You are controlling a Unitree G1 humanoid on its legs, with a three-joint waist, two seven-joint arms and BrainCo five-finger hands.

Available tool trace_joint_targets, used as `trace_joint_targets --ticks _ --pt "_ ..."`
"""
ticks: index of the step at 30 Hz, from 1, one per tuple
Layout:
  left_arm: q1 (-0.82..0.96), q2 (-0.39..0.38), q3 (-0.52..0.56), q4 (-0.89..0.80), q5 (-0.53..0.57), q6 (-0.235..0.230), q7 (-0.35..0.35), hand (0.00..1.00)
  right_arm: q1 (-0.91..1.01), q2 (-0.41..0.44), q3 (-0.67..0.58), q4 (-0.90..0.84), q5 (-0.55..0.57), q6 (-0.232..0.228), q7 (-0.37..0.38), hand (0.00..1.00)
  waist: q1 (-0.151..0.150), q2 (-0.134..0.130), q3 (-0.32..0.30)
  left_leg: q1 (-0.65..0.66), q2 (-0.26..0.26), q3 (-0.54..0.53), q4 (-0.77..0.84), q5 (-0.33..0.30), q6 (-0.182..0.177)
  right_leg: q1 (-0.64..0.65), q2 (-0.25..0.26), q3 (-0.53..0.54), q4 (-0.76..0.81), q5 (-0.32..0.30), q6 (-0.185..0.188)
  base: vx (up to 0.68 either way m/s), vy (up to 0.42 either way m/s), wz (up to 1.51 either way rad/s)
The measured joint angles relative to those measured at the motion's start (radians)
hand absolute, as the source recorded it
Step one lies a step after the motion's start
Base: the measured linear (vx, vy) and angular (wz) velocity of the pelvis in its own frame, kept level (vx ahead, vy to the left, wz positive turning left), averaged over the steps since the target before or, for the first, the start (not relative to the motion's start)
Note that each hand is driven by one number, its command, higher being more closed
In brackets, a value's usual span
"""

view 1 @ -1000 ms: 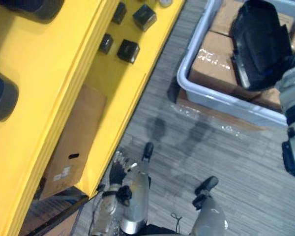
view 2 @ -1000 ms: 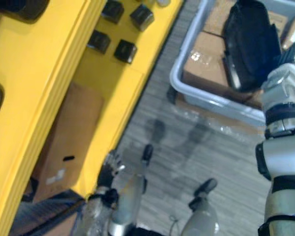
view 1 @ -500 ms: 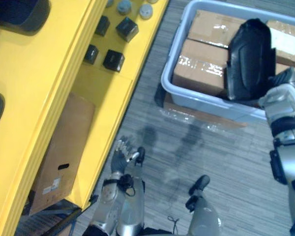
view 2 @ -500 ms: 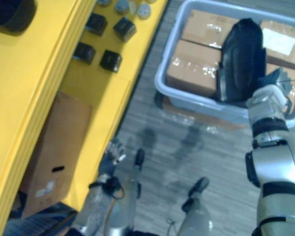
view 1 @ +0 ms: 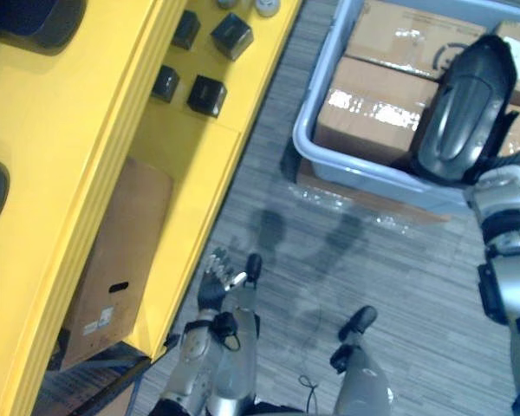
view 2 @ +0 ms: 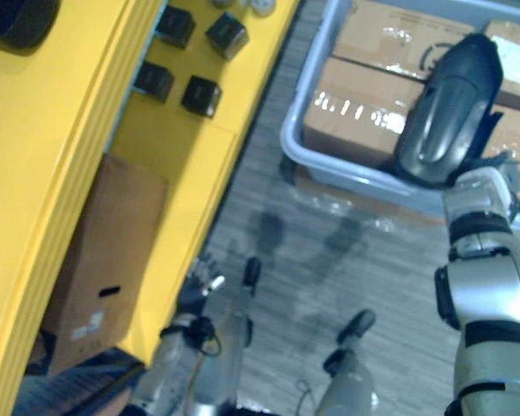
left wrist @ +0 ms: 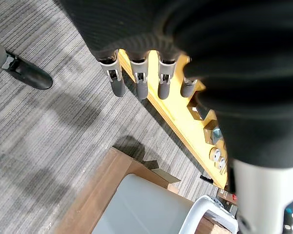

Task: Walk over and take plastic housings, then place them on the shelf

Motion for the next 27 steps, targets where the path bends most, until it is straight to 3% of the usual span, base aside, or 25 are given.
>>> trace_joint_targets --ticks 5,8,9,13,19,23,27 --pt "0.013 -0.014 -0.026 -0.003 -0.001 -0.004 -0.001 0.0 -0.025 -0.027 -0.002 0.0 0.032 -0.049 -0.129 0.0 -0.002 0.019 -0.005 0.001 -0.001 0.002 0.0 0.0 0.0 -0.004 -0.002 0.003 0.0 0.001 0.001 -0.01 0.002 -0.02" --pt "0.033 -0.018 -0.036 -0.006 -0.002 -0.005 -0.002 0.0 -0.058 -0.056 -0.002 -0.004 0.063 -0.118 -0.205 0.0 -0.004 0.025 -0.003 0.002 -0.002 0.004 0.0 0.0 0.0 -0.004 -0.004 0.005 0.001 0.002 0.001 0.0 0.0 0.0" --pt "0.041 -0.018 -0.035 -0.01 -0.004 -0.006 -0.002 0.0 -0.071 -0.078 -0.002 -0.026 0.063 -0.18 -0.249 0.0 -0.005 0.026 -0.003 0.008 -0.003 0.006 0.0 0.0 0.0 -0.001 -0.006 0.007 0.004 0.003 0.001 0.0 0.0 0.0" --pt "0.049 -0.018 -0.029 -0.035 -0.008 -0.024 -0.006 0.0 -0.079 -0.099 -0.001 -0.065 0.064 -0.23 -0.282 0.0 -0.01 0.026 -0.003 0.026 -0.007 0.009 0.0 0.0 0.0 0.01 -0.012 0.014 0.006 0.003 0.001 0.0 0.002 -0.01" --pt "0.06 -0.017 -0.013 -0.049 -0.009 -0.027 -0.024 0.0 -0.068 -0.1 -0.002 -0.079 0.071 -0.264 -0.247 0.0 -0.03 0.026 -0.003 0.042 -0.007 0.025 -0.001 -0.001 0.001 0.01 -0.015 0.033 0.019 0.003 0.001 -0.02 0.007 -0.07" --pt "0.065 -0.017 -0.016 -0.048 -0.009 -0.024 -0.024 0.0 -0.032 -0.098 0.0 -0.083 0.128 -0.261 -0.126 0.0 -0.029 0.036 0.003 0.049 -0.006 0.029 -0.001 -0.003 0.002 0.009 -0.016 0.041 0.019 -0.001 -0.003 -0.02 0.004 -0.05" --pt "0.066 -0.018 -0.019 -0.045 -0.009 -0.02 -0.022 0.0 -0.028 -0.088 0.002 -0.063 0.173 -0.254 -0.059 0.0 -0.024 0.05 0.01 0.037 -0.006 0.026 -0.001 -0.003 0.002 0.004 -0.015 0.038 0.016 0.0 0.0 0.0 -0.001 0.01"
